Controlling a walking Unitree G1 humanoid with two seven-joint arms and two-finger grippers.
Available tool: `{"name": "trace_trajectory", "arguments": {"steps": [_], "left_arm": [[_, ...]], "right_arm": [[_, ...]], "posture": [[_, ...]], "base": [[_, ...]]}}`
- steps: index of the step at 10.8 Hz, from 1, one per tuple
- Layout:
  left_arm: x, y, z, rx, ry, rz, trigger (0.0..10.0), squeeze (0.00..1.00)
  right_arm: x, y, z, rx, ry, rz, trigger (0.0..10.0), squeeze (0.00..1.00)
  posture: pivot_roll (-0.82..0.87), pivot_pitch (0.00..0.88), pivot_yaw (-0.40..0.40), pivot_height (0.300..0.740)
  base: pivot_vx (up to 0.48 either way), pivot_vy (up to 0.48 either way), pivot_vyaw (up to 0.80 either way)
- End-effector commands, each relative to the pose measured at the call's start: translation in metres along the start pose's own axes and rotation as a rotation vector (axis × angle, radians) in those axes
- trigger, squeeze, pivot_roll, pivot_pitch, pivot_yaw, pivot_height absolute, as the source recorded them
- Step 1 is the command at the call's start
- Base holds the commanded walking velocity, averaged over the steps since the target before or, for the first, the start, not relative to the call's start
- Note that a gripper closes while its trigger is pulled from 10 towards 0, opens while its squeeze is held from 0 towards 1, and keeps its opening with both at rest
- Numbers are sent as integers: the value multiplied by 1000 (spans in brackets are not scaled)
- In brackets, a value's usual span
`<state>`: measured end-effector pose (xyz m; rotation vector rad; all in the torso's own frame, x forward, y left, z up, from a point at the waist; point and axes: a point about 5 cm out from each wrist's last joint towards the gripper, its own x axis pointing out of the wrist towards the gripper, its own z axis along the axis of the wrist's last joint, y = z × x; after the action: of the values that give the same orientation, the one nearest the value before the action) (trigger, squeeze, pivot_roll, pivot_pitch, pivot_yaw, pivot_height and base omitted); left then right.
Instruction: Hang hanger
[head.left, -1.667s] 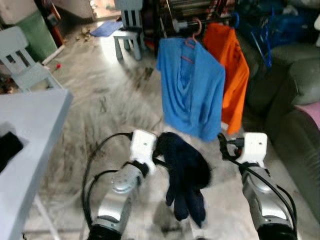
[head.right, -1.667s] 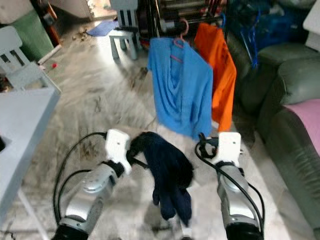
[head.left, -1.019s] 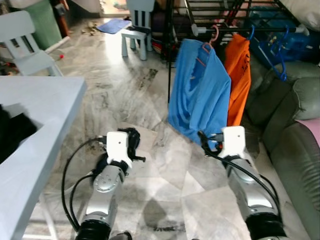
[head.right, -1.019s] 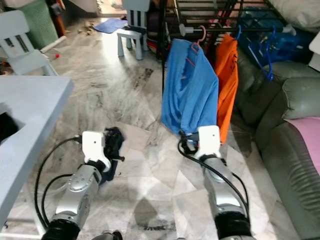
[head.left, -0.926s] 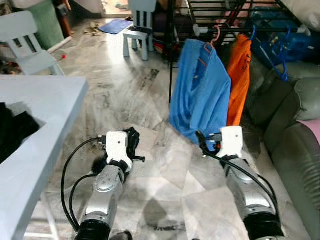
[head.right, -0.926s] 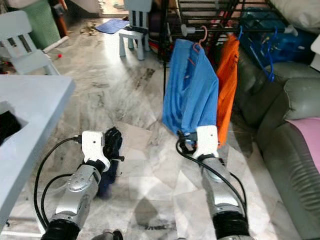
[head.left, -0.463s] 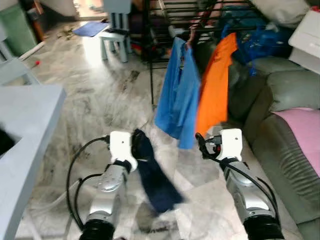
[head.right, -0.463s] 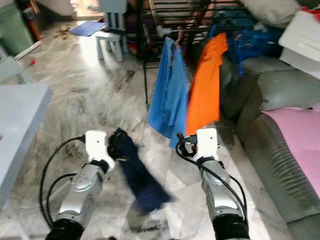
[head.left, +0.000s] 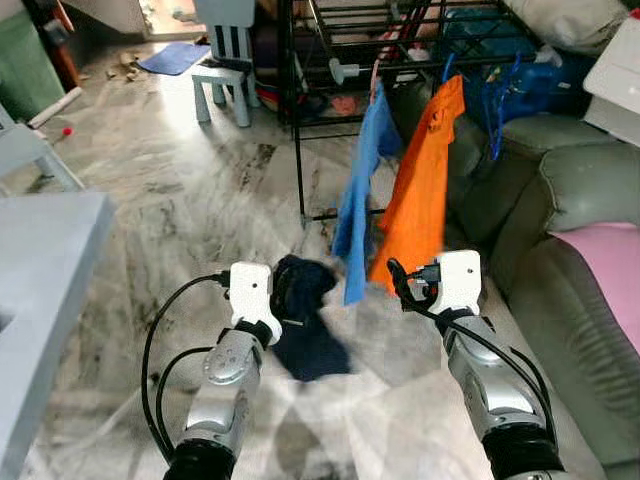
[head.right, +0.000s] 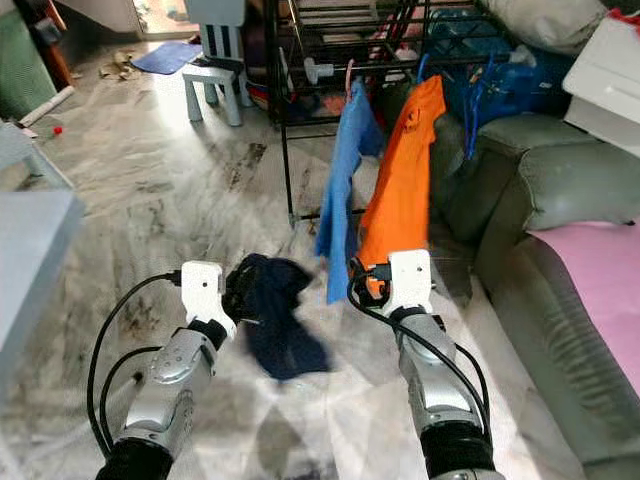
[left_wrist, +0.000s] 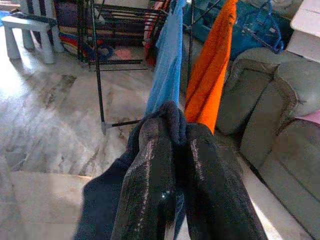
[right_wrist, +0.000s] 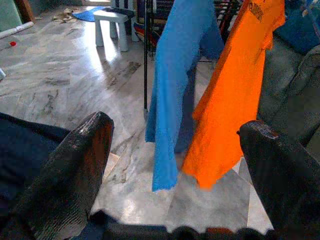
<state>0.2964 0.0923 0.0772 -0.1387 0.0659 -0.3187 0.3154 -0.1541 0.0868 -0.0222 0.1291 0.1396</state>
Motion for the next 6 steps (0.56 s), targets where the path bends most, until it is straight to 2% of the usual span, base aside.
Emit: {"name": "trace_trajectory", "arguments": {"steps": [1, 2, 6], "left_arm": [[1, -5, 5, 16, -18, -30, 10000, 0], [0, -4, 5, 19, -16, -36, 10000, 0], [-4, -11, -1, 14, 12, -60, 10000, 0]], "right_arm": [[1, -1, -3, -3, 7, -8, 10000, 0], [0, 1, -3, -2, 6, -11, 10000, 0], [-8, 3, -9, -4, 17, -14, 10000, 0]], "posture": [[-55, 69, 5, 740], [-69, 78, 11, 740], [-69, 114, 16, 740]], "base": [[480, 0, -481], [480, 0, -444], [480, 0, 0]]}}
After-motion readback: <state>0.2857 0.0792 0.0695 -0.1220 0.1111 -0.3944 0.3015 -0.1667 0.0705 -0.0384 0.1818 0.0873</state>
